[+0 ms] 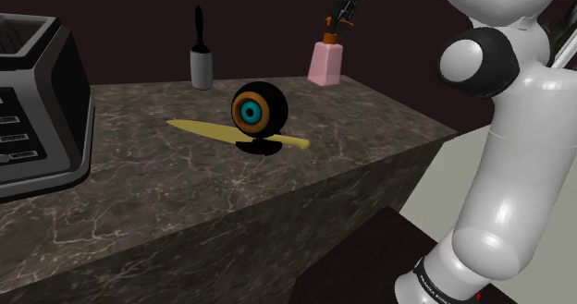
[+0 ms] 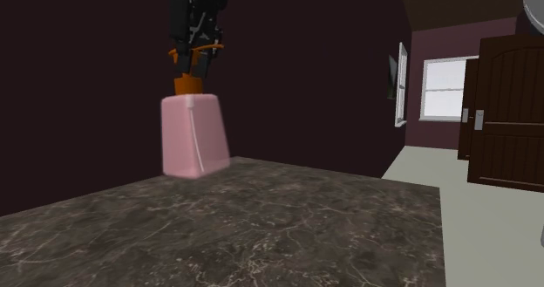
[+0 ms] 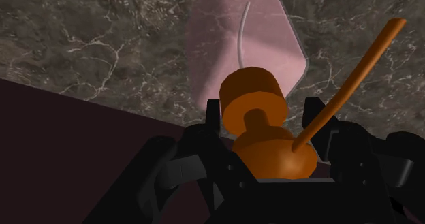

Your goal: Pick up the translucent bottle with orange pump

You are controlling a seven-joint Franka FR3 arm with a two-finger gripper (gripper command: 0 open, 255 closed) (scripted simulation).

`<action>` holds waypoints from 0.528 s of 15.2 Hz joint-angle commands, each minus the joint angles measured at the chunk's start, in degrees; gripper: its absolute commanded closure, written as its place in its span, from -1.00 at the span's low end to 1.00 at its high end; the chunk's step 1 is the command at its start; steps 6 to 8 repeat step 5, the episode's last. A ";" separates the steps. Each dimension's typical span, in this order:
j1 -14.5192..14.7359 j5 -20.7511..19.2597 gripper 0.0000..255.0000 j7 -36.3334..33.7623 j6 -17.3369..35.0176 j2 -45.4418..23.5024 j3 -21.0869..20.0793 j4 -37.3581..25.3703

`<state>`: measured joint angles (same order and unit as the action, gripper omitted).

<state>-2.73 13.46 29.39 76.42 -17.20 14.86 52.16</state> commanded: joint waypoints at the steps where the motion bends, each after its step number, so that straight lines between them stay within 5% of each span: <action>1: -0.91 0.89 1.00 -0.31 -3.11 -2.42 -0.02 -5.47; 3: -2.70 2.45 1.00 -0.93 -7.72 -6.69 -0.25 -14.38; 8: -2.96 2.58 1.00 -1.03 -8.20 -7.17 -0.39 -15.35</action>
